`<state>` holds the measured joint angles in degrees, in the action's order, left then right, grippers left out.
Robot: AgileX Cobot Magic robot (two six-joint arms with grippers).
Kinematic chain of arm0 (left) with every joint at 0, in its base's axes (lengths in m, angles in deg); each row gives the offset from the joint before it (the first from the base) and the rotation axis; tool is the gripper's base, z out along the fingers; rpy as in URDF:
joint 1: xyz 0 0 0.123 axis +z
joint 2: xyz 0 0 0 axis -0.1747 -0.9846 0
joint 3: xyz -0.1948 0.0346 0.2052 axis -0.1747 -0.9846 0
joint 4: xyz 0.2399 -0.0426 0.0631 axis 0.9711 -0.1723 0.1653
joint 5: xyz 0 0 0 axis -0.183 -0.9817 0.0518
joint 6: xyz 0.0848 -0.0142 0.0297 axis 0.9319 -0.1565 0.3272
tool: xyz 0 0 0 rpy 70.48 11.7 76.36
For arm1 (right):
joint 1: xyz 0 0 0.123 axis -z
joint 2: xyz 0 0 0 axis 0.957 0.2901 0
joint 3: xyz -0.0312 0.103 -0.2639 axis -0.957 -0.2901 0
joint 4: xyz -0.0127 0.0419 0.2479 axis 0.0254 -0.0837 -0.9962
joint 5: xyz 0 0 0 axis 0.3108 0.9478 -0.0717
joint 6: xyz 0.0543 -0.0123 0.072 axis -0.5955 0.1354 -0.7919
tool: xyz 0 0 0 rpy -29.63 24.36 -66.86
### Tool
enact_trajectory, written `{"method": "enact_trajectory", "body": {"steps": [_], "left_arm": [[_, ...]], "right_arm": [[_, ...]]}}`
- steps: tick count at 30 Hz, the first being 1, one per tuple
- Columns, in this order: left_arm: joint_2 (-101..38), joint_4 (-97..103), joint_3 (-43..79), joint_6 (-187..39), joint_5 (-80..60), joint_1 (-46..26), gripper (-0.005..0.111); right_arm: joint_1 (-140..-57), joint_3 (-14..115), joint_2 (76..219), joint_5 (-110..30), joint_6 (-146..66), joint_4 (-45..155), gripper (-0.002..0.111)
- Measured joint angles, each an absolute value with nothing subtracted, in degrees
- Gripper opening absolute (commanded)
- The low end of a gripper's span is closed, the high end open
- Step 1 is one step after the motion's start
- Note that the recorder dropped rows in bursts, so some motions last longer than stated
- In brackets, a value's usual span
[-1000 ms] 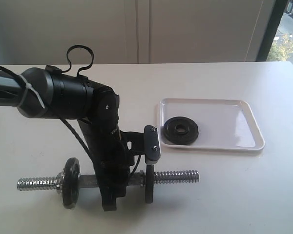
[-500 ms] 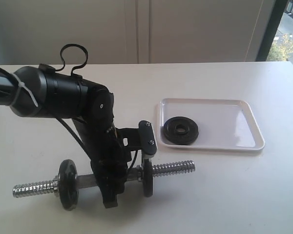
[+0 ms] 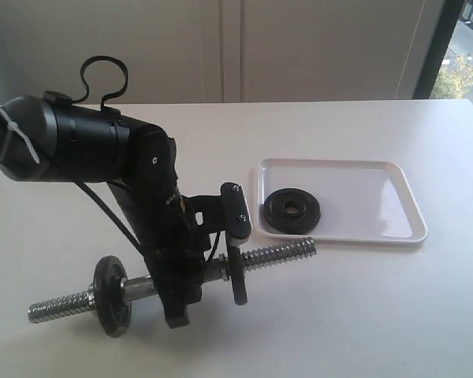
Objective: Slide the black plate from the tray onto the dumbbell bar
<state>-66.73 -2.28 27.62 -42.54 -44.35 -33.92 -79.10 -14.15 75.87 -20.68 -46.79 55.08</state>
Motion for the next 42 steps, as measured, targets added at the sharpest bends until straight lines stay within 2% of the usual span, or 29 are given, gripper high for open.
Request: {"method": "enact_trajectory", "body": {"steps": [9,13,22,28,34,38,42], "left_arm": [[-66.7,-3.1,27.6,-43.1,-46.0,-32.6,0.0],[-66.6,-3.5,27.5,-43.6,-46.2,-31.5,0.0],[-66.6,-4.8,27.1,-43.6,-46.1,-31.4,0.0],[-66.6,-5.0,27.1,-43.6,-45.9,-31.4,0.0],[-66.6,-5.4,27.1,-43.6,-45.2,-31.3,0.0],[-66.6,-5.5,27.1,-43.8,-44.8,-31.3,0.0],[-66.6,-5.6,27.1,-43.8,-44.7,-31.3,0.0]], "right_arm": [[-79.1,-14.1,75.9,-21.0,-46.8,55.1,0.0],[-79.1,-14.1,75.9,-26.0,-46.8,55.1,0.0],[-79.1,-14.1,75.9,-60.2,-46.8,55.1,0.0],[-79.1,-14.1,75.9,-74.0,-47.2,52.3,0.0],[-79.1,-14.1,75.9,-69.9,-58.8,51.1,0.0],[-79.1,-9.1,79.6,-54.2,-62.5,50.8,0.0],[-79.1,2.4,93.3,-39.8,-60.3,50.8,0.0]]}}
